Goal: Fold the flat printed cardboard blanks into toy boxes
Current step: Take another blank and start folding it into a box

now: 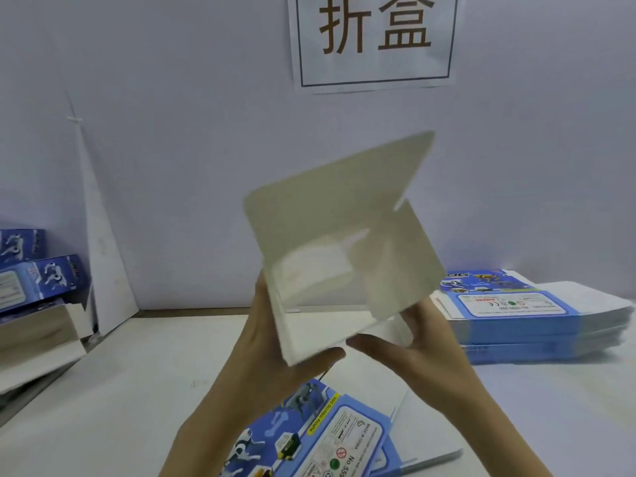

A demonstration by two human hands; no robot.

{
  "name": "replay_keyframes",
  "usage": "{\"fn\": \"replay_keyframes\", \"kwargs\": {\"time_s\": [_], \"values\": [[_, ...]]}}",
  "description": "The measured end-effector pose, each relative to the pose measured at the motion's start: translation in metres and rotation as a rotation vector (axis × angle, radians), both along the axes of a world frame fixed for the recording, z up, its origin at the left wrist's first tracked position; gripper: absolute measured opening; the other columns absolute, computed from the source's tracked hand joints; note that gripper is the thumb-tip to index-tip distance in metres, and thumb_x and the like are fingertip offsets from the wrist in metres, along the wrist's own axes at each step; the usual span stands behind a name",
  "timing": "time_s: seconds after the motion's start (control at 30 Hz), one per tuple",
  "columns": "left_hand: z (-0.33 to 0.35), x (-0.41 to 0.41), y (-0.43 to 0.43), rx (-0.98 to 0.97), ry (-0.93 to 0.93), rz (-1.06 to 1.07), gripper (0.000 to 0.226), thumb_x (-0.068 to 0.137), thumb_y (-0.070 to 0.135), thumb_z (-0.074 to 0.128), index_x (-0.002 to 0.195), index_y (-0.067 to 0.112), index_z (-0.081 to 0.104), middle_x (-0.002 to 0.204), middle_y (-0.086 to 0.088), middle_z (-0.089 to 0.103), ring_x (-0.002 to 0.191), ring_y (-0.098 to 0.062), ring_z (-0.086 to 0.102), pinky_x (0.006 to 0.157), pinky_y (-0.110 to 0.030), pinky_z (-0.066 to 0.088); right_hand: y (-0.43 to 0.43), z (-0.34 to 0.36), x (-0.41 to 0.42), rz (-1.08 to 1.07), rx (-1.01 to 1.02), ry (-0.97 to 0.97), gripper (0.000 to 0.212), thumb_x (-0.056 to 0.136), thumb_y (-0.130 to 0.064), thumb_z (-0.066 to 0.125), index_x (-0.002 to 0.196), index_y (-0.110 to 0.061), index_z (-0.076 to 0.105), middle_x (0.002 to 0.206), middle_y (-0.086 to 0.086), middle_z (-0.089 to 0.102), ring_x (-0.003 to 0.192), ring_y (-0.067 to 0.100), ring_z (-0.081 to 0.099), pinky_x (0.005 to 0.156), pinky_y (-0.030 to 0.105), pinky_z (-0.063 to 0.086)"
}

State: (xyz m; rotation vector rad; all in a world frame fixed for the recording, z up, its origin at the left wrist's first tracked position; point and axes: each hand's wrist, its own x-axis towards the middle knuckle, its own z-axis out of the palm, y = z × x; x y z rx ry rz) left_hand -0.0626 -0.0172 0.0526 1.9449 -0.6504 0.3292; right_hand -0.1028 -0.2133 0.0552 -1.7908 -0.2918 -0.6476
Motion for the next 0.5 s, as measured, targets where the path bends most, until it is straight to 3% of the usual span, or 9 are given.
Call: {"fn": "replay_keyframes", "kwargs": {"time_s": [0.07,0.13,0.2,0.27,0.33,0.4,0.5], "values": [[0.001,-0.002,0.0,0.069,-0.233,0.025,0.065,0.062,0.021,0.089,0.11,0.004,0.049,0.084,0.005,0.051,0.085,0.019,0.053,0.064,0.003,0.038,-0.002,0.0,-0.001,0.003,-0.008,0.028,0.061,0.054,-0.054,0.08,0.108,-0.038,0.06,0.109,-0.023,0.065,0.105,-0.001,0.06,0.081,0.015,0.049],[0.006,-0.002,-0.001,0.059,-0.306,0.035,0.072,0.058,0.03,0.09,0.112,0.008,0.048,0.088,0.009,0.053,0.088,0.019,0.053,0.065,0.004,0.037,-0.004,0.001,-0.003,-0.01,-0.03,0.013,0.058,0.055,-0.055,0.08,0.106,-0.038,0.06,0.106,-0.026,0.064,0.103,-0.003,0.059,0.078,0.01,0.048],[0.011,-0.002,0.001,-0.006,-0.189,-0.026,0.082,0.052,0.057,0.085,0.116,0.018,0.05,0.093,0.013,0.062,0.09,0.007,0.06,0.069,-0.005,0.044,-0.006,0.006,-0.006,-0.008,-0.069,-0.01,0.056,0.056,-0.047,0.082,0.106,-0.035,0.06,0.103,-0.023,0.066,0.098,-0.003,0.061,0.075,0.008,0.046],[0.011,0.0,0.004,-0.064,-0.031,-0.121,0.089,0.046,0.071,0.08,0.121,0.037,0.046,0.1,0.018,0.067,0.093,-0.005,0.066,0.074,-0.018,0.052,-0.007,0.01,-0.009,0.105,-0.05,-0.023,0.049,0.059,-0.036,0.084,0.103,-0.026,0.064,0.096,-0.014,0.072,0.088,0.003,0.068,0.071,0.01,0.048],[0.012,0.0,0.004,-0.153,0.03,-0.146,0.078,0.042,0.069,0.083,0.107,0.055,0.041,0.105,0.023,0.066,0.094,0.0,0.067,0.068,-0.017,0.055,-0.006,0.012,-0.01,0.159,0.077,-0.046,0.027,0.065,-0.022,0.084,0.089,-0.023,0.073,0.077,-0.008,0.074,0.069,0.005,0.07,0.06,0.011,0.049],[0.012,0.003,0.003,-0.256,0.021,-0.103,0.069,0.044,0.064,0.084,0.097,0.055,0.042,0.105,0.027,0.064,0.092,0.005,0.066,0.065,-0.009,0.052,-0.001,0.013,-0.011,0.108,0.214,-0.067,0.01,0.071,-0.021,0.079,0.073,-0.03,0.076,0.054,-0.01,0.066,0.048,0.001,0.061,0.048,0.009,0.044],[0.012,0.008,0.007,-0.306,0.034,-0.078,0.066,0.047,0.058,0.082,0.098,0.05,0.041,0.103,0.026,0.064,0.092,0.003,0.066,0.067,-0.012,0.053,0.008,0.015,-0.013,0.15,0.177,-0.022,0.014,0.072,-0.025,0.078,0.073,-0.039,0.076,0.06,-0.01,0.07,0.053,0.002,0.064,0.049,0.009,0.046]]}}
